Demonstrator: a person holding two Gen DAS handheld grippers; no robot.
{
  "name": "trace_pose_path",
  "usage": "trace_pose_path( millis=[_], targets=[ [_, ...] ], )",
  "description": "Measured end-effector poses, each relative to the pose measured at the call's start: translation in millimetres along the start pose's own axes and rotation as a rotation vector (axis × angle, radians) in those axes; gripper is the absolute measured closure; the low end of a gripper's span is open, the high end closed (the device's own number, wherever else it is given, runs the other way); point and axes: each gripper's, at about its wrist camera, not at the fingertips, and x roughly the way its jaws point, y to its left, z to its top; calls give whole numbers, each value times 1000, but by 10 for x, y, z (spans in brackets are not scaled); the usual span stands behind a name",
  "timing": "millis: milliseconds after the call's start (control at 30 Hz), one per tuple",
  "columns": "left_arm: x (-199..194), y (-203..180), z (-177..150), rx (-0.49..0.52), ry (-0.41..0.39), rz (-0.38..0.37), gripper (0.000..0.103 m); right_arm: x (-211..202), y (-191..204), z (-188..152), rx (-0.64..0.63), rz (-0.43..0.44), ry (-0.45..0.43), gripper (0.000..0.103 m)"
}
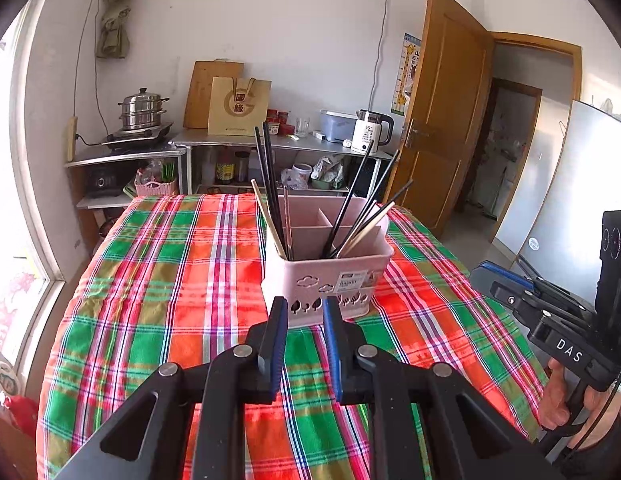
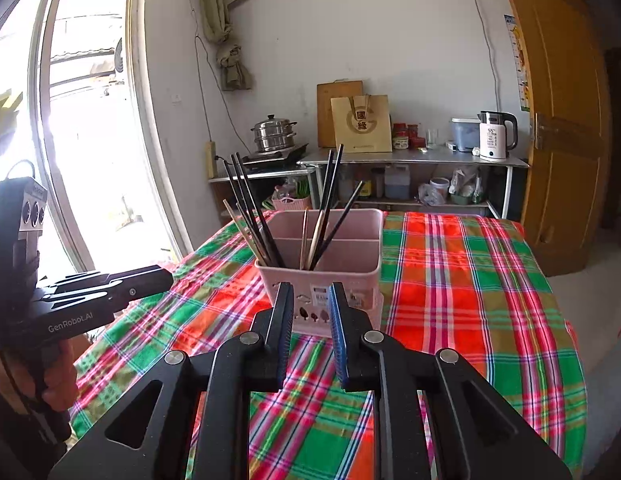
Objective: Organize utensils
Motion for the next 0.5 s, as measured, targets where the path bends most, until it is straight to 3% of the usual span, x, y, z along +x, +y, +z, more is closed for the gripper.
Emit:
trace_pose_path(
  millis=[500],
  targets=[
    [-246,-281,-754,44,7,63,86,-422,181,-647,-17,-48,5,84]
  ],
)
